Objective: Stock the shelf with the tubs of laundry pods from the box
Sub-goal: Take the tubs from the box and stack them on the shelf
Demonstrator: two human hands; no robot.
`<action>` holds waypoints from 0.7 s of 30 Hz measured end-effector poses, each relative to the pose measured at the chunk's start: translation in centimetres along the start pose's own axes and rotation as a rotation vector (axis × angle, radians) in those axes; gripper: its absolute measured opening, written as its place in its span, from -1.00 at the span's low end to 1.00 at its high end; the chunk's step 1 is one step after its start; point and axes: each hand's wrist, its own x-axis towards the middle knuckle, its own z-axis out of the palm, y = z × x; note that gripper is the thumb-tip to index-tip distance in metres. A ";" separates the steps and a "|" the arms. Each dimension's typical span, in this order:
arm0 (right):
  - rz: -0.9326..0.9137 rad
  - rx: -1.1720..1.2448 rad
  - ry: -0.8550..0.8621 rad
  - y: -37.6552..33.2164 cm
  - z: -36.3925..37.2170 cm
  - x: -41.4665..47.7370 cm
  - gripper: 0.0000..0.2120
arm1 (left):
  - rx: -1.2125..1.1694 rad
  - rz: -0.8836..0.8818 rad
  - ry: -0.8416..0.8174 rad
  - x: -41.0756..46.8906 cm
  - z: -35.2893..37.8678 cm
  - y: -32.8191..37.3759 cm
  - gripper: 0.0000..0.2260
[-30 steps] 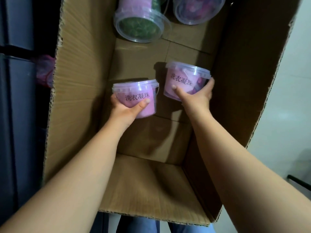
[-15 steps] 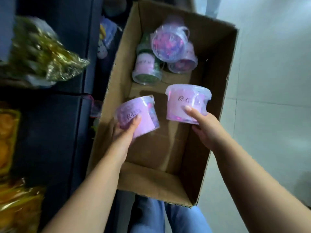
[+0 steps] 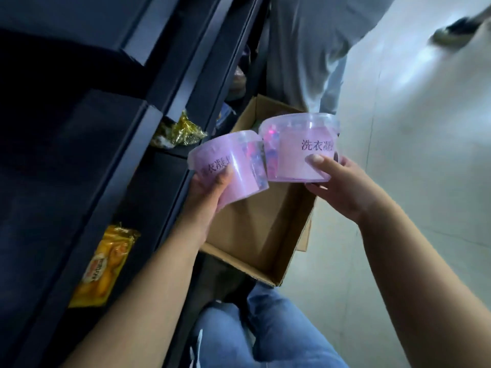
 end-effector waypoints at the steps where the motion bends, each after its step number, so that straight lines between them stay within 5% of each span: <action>1: -0.040 0.017 -0.048 -1.0 0.7 -0.9 -0.58 | 0.000 0.057 -0.003 -1.4 -0.3 1.4 -0.62; 11: -0.251 0.001 -0.389 -6.2 11.1 -11.5 -0.14 | -0.057 0.333 0.079 -17.7 -7.1 8.9 -0.19; 16: -0.310 -0.071 -0.482 -6.1 16.1 -17.4 -0.18 | -0.118 0.374 0.124 -26.6 -10.8 8.7 -0.56; 21: -0.344 -0.175 -0.558 -6.5 20.8 -20.8 -0.07 | -0.132 0.468 0.253 -32.3 -13.8 9.6 -0.50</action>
